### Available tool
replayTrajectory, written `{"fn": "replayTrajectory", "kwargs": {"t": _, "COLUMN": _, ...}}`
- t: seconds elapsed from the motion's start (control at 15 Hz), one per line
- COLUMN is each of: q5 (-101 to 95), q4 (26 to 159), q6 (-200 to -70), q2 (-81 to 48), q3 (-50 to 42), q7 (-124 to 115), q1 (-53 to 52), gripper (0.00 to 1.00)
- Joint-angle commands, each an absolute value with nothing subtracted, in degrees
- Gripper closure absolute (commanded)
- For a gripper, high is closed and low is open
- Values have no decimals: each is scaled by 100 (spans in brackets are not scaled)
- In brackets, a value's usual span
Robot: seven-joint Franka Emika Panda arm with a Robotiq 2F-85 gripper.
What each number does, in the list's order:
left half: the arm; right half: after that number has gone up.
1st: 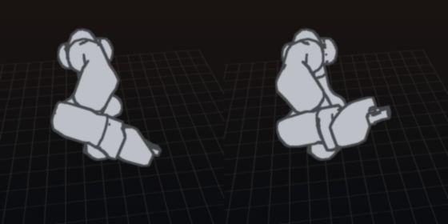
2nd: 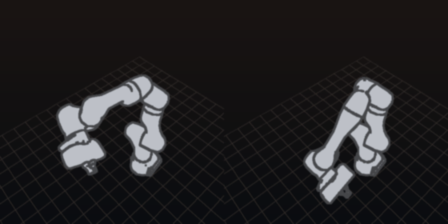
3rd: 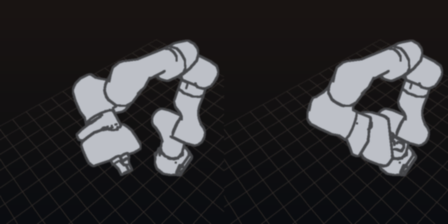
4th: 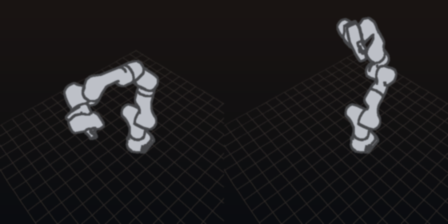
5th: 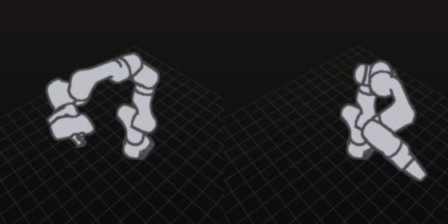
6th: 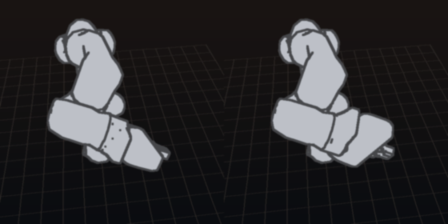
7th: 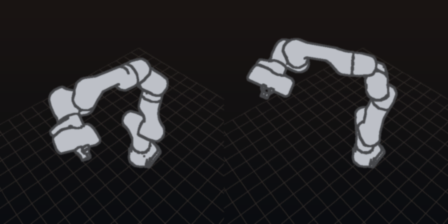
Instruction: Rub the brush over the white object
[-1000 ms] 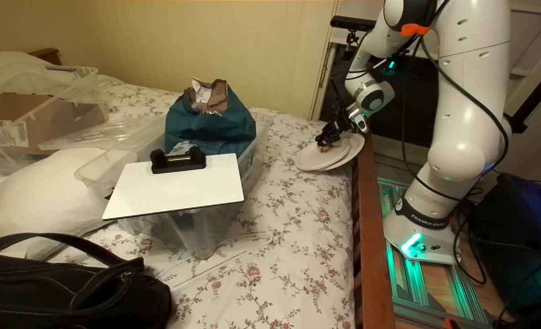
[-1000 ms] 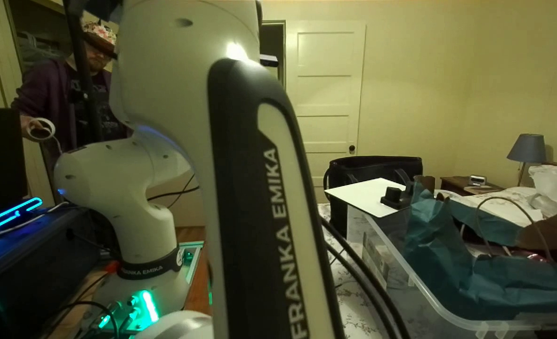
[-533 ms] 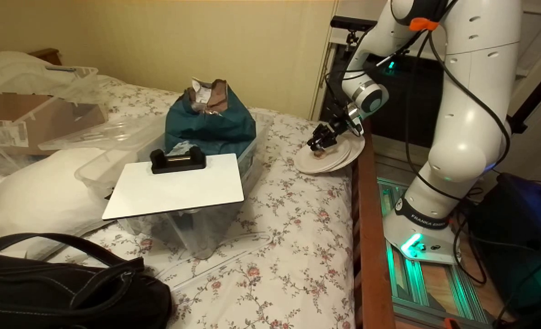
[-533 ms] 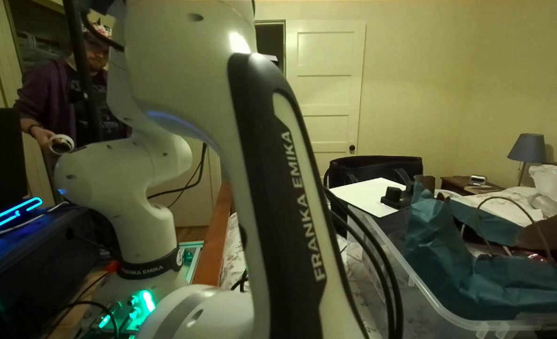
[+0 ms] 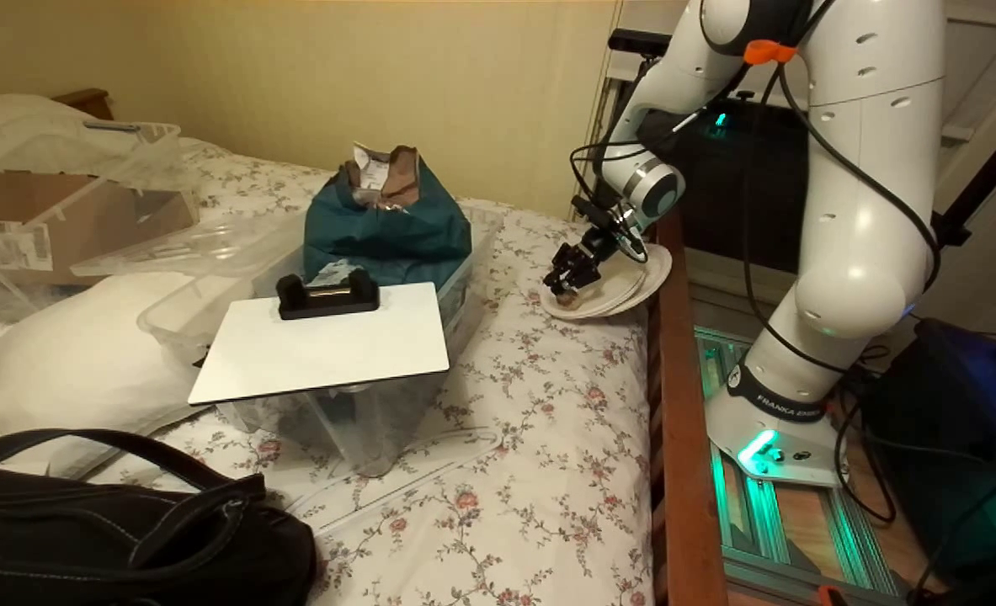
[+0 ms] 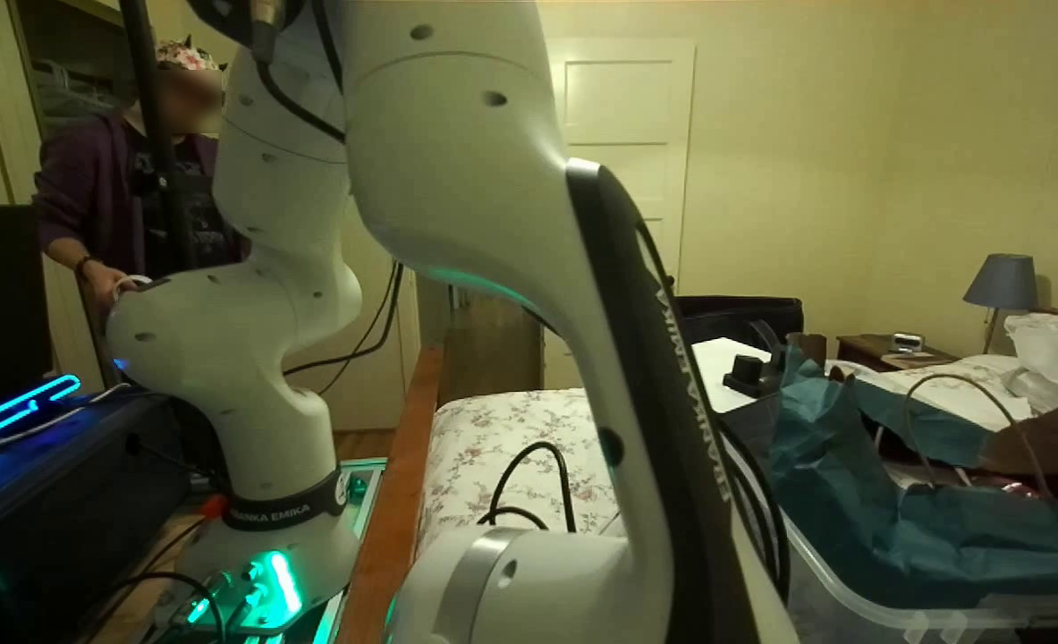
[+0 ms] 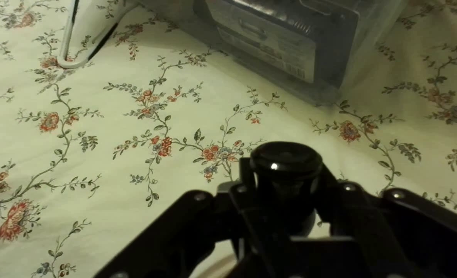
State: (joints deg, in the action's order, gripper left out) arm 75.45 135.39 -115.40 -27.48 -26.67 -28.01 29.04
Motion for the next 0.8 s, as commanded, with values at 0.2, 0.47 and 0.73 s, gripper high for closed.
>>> {"fn": "replayTrajectory", "kwargs": {"t": 0.2, "q5": 8476, "q4": 13037, "q6": -12271, "q2": -3299, "q3": -2464, "q7": -2879, "q1": 2655, "gripper": 87}}
{"fn": "replayTrajectory", "kwargs": {"t": 0.47, "q5": 9021, "q4": 12776, "q6": -13096, "q2": -3630, "q3": -2429, "q7": -2977, "q1": 2579, "gripper": 87}}
{"fn": "replayTrajectory", "kwargs": {"t": 0.73, "q5": 9337, "q4": 12657, "q6": -13542, "q2": -3706, "q3": -2480, "q7": -3107, "q1": 2670, "gripper": 87}}
